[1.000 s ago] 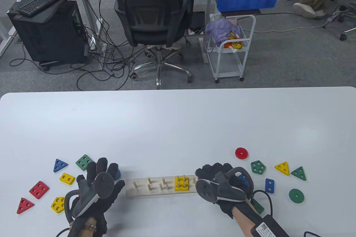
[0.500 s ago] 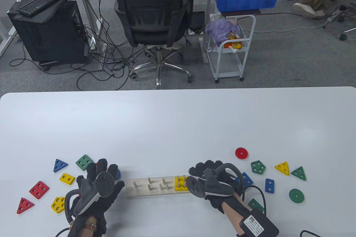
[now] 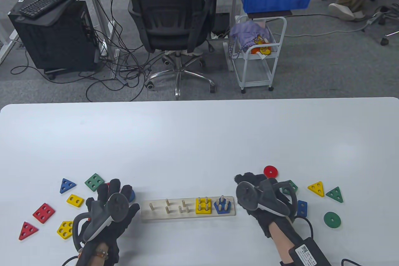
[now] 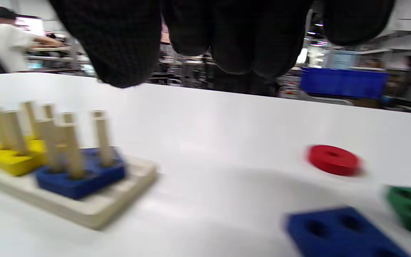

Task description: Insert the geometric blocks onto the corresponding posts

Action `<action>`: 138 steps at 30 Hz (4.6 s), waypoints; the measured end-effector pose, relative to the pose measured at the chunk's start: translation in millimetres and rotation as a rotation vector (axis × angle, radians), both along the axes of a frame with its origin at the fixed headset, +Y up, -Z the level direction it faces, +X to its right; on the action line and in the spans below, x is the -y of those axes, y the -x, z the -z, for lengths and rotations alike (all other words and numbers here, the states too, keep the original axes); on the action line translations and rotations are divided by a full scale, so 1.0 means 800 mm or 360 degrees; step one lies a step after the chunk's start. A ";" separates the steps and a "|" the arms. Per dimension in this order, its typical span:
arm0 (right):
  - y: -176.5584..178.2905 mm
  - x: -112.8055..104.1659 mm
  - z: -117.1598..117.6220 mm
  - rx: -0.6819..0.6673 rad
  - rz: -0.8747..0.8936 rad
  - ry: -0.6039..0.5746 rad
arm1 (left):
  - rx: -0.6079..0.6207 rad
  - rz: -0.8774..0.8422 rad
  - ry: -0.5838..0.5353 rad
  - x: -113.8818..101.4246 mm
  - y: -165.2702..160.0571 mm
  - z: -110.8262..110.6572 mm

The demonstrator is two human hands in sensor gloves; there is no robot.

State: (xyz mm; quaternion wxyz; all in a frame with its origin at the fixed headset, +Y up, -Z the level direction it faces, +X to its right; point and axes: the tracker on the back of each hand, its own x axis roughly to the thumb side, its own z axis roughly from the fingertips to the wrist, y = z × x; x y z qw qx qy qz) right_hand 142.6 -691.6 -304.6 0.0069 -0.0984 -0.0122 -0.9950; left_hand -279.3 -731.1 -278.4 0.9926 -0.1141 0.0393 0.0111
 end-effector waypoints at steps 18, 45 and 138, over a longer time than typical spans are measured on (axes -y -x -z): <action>-0.041 0.067 0.016 0.0599 -0.0468 0.0492 | 0.0004 0.0013 0.0016 0.001 -0.001 0.000; 0.011 0.021 -0.011 0.0030 0.0163 0.0075 | -0.0004 0.0003 0.0021 0.002 -0.001 -0.001; 0.093 -0.015 0.017 -0.0224 0.0215 -0.0225 | 0.0108 -0.0533 -0.0174 -0.022 -0.014 -0.009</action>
